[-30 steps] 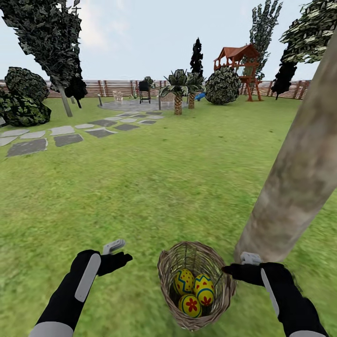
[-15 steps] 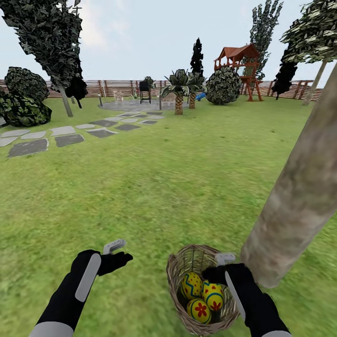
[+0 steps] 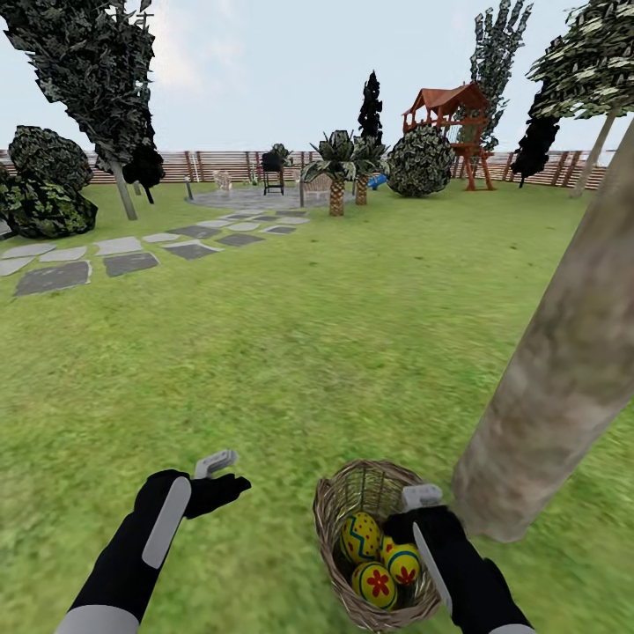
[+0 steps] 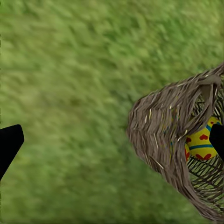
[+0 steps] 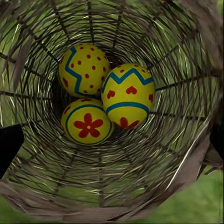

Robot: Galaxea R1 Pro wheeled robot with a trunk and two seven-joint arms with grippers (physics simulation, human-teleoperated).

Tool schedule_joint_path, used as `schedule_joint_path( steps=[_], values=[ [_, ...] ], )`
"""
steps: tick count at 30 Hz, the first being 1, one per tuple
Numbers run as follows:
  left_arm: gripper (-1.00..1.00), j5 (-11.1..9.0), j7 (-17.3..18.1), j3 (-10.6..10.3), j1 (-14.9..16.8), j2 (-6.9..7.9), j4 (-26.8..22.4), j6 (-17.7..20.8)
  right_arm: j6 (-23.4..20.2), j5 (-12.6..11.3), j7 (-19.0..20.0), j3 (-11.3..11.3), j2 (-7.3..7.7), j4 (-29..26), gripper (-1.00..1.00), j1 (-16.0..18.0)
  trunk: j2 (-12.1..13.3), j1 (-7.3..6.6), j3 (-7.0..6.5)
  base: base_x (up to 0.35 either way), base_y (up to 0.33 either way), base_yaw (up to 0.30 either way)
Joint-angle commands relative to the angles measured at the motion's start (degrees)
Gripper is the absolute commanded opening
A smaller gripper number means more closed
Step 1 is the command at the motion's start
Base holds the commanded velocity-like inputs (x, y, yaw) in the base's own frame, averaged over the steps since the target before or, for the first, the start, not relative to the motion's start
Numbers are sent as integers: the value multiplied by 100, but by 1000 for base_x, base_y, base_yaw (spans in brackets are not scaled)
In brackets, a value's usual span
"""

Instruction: Take the three Easter eggs out of the wicker basket on the lawn in the garden, then place them on the lawn next to a single tree (choose any tree) so that all three eggs are next to the same tree and none are left in the basket.

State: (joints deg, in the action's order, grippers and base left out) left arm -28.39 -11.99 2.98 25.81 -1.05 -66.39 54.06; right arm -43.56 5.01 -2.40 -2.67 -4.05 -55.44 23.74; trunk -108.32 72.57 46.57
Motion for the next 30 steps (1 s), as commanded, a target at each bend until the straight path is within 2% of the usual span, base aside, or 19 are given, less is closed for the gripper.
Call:
schedule_joint_path(
  steps=[1, 6, 13, 16, 20, 24, 26, 30],
  values=[
    [100, -61, -50, 11, 3, 0, -6, 21, -22, 43, -109, -36, -21, -8, 100, 8, -3, -1, 5, 0, 0, 0],
    [100, -54, -49, 10, 6, 4, -33, 17, -63, 4, -288, -88, -67, 157, 100, 111, -3, -1, 5, 0, 0, 0],
    [100, -53, -46, 11, 38, -20, -83, 2, -73, -1, -270, -85, -122, 1309, 100, 676, -3, -1, 5, 201, 0, 0],
    [100, -53, -48, 10, 42, -3, -89, 0, -74, -2, -251, -78, -160, 1624, 100, 800, -3, -1, 5, 234, 0, 0],
    [100, -53, -49, 10, 44, 6, -89, 1, -74, -42, -245, -69, -167, 1716, 100, 826, -3, -1, 5, 60, 0, 0],
    [100, -53, -49, 3, 45, -4, -70, 7, -96, -278, -195, -60, -152, 1742, 100, 832, -3, -1, 5, 10, 0, 0],
    [100, -53, -49, 2, 42, -2, -54, 8, -105, -373, -180, -59, -140, 1746, 100, 833, -83, 43, 41, 2, 0, 0],
    [100, -53, -49, 7, 43, 5, -24, 8, -108, -410, -174, -52, -123, 1747, 100, 833, -243, 131, 113, 0, 0, 0]
  ],
)
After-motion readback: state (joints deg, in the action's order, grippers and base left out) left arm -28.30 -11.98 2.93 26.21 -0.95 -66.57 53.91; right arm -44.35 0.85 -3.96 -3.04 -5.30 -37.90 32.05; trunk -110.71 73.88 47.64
